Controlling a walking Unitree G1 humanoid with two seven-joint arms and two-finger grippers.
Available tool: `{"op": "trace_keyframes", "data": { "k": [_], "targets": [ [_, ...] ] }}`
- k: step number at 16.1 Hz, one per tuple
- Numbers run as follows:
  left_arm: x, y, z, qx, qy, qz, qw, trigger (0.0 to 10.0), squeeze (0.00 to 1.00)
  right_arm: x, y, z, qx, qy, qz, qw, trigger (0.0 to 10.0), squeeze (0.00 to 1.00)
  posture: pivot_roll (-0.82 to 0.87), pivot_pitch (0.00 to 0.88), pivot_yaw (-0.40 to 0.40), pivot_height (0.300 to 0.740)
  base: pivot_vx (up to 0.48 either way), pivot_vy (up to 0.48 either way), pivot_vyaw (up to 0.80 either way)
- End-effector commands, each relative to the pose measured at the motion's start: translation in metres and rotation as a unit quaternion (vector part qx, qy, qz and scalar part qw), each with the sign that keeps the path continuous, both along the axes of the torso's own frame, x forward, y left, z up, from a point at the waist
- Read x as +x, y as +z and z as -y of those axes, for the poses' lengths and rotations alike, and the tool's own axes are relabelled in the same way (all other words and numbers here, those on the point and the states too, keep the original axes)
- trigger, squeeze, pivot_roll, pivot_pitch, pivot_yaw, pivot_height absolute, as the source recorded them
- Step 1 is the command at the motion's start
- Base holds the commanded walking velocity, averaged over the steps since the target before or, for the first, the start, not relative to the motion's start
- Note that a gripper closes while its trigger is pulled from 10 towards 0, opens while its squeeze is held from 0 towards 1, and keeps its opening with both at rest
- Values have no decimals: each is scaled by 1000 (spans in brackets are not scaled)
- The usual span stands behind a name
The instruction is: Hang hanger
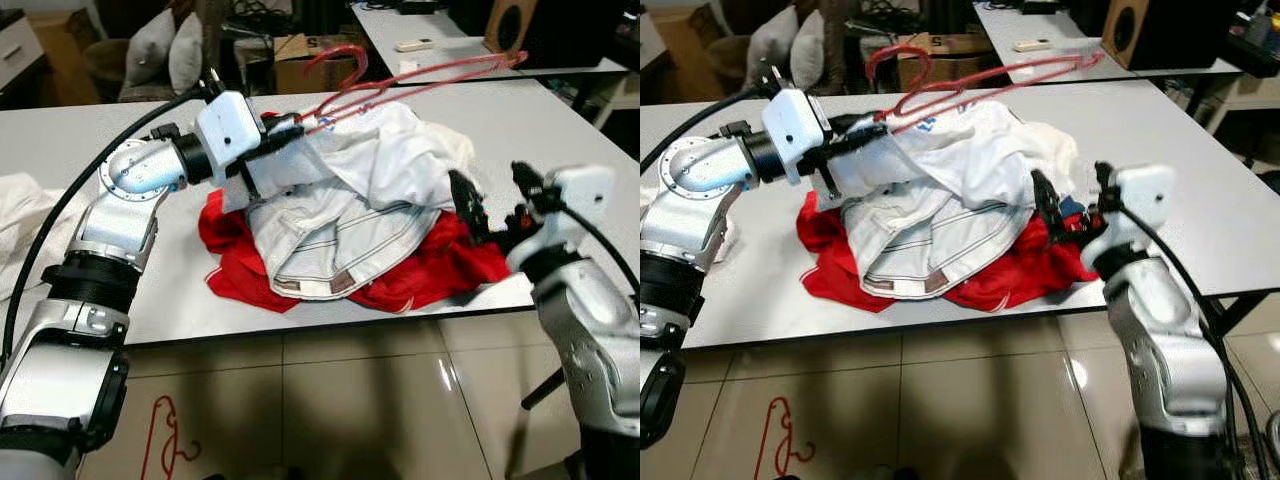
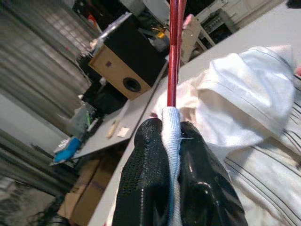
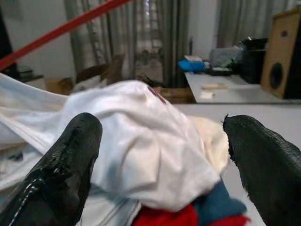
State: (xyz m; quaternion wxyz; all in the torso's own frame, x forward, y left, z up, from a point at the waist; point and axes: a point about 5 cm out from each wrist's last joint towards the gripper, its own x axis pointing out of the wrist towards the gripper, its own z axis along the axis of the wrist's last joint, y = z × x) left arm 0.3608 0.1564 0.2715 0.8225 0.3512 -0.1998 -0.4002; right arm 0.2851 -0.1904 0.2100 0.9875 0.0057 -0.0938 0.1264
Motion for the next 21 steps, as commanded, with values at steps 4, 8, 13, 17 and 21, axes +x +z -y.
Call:
{"op": "trace_keyframes", "data": {
  "k": [4, 8, 13, 17, 21],
  "targets": [
    [-11, 38, -17, -57, -17, 38, 998, 0, 0, 10, 14, -4, -27, 59, 33, 997, 10000, 0, -41, 0, 73, 740, 0, 0, 0],
    [-23, 40, -25, -15, -54, 18, 998, 0, 0, 22, 26, -5, -69, 127, 60, 988, 10000, 0, -28, 0, 66, 740, 0, 0, 0],
    [-28, 43, -21, -10, -65, 15, 998, 0, 0, 58, 27, -16, -144, 164, 12, 976, 10000, 0, -17, 0, 51, 740, 0, 0, 0],
    [-35, 44, -12, -10, -74, 26, 997, 0, 0, 72, 39, -43, -113, 158, -23, 981, 10000, 0, -7, 0, 34, 740, 0, 0, 0],
    [-34, 35, -11, 9, -48, 25, 998, 0, 0, 60, 44, -66, -113, 136, -31, 984, 10000, 0, -5, 0, 24, 740, 0, 0, 0]
  ]
}}
